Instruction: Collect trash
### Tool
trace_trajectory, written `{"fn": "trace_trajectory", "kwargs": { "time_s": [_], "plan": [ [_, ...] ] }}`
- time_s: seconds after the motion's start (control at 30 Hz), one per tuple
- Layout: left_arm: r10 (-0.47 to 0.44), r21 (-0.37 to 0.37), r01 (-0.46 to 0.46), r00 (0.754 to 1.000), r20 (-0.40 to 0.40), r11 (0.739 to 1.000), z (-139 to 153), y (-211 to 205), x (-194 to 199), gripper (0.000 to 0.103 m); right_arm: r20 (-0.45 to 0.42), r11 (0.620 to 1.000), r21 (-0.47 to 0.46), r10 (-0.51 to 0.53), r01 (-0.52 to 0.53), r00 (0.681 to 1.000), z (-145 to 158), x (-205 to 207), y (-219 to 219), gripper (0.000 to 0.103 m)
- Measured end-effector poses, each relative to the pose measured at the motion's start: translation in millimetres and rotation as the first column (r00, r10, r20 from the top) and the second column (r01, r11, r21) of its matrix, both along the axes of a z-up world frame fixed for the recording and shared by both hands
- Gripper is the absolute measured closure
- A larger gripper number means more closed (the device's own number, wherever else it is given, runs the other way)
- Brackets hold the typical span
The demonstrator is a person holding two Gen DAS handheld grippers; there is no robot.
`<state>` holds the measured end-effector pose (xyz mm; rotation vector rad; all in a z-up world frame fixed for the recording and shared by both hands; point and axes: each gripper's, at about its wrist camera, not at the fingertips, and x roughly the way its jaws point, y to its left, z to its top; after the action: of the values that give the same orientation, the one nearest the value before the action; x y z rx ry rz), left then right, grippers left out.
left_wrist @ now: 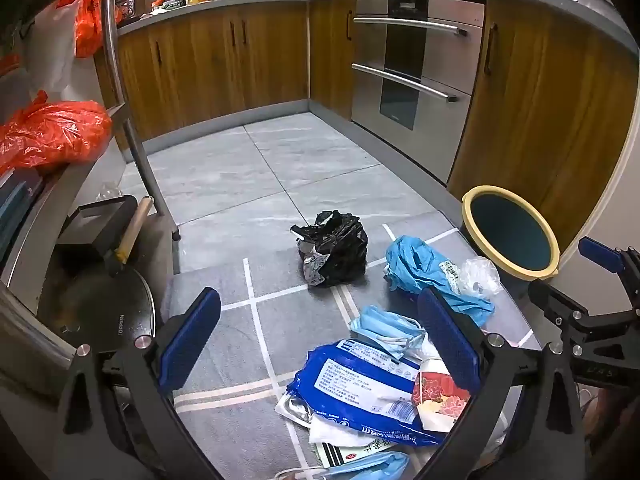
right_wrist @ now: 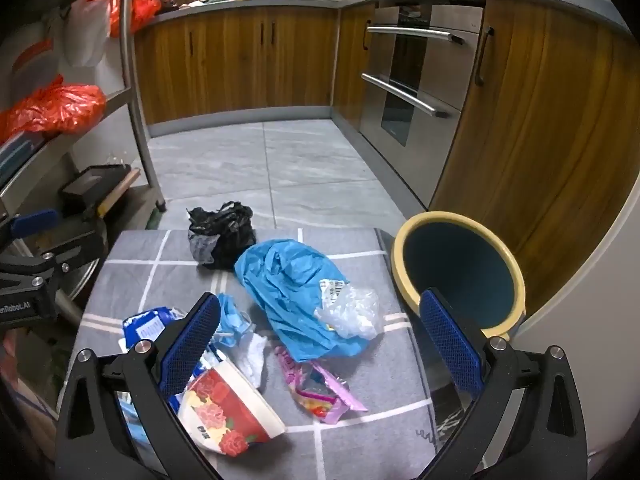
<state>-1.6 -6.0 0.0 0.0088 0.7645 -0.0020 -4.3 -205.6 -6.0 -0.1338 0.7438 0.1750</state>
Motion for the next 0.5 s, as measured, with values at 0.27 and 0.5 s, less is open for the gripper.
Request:
{"fn": "trace_trajectory", "kwargs": {
  "time_s": [0.27,0.5],
  "plan": [
    [-0.003,-0.009,0.003,1.0,-0.003,1.0,0.4,4.6,-0.4,0.006,-0.001,1.0,-0.006,0.0,0.0,1.0,-1.0,0.1,-0.2,0.004],
    [-0.004,-0.001,0.004,1.0,-0.003,1.0,0.2,4.9,0.0,0.006,-0.001,1.0,-0.006,-0.001,0.0,1.0,-0.9,0.4,-0.3,0.004]
  ]
}}
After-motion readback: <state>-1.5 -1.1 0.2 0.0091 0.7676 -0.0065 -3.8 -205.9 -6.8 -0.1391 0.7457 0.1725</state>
